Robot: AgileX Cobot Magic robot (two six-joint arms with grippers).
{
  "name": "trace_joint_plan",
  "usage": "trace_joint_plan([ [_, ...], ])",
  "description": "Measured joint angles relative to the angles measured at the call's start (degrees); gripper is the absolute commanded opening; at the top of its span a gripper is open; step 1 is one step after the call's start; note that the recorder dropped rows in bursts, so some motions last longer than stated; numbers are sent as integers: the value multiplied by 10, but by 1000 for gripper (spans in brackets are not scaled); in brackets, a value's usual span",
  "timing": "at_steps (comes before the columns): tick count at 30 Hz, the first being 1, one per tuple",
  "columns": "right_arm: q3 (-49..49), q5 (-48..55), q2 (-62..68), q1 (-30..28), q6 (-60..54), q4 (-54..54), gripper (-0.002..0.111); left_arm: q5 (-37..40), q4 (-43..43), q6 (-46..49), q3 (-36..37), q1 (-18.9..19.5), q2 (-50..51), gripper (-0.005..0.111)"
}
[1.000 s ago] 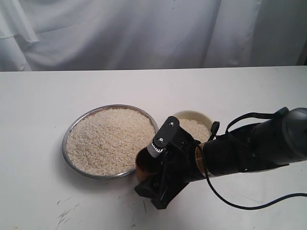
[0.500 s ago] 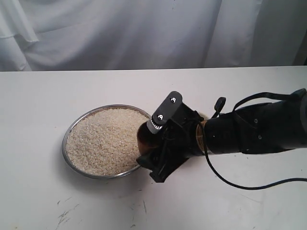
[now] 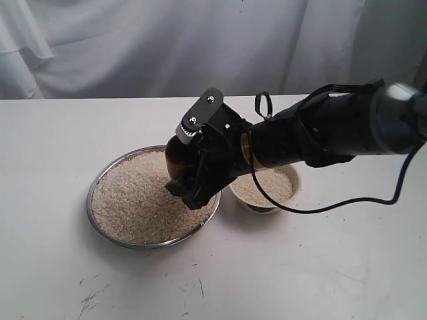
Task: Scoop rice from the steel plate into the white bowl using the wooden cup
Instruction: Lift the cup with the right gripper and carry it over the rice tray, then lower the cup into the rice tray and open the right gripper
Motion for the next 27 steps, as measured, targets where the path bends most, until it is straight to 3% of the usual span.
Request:
trace_joint_plan([
  [5, -56, -17, 38, 0, 13, -10, 0, 0, 0, 0, 0, 0, 0, 0],
  [27, -61, -7, 69, 0, 18, 17, 0, 0, 0, 0, 0, 0, 0, 0],
])
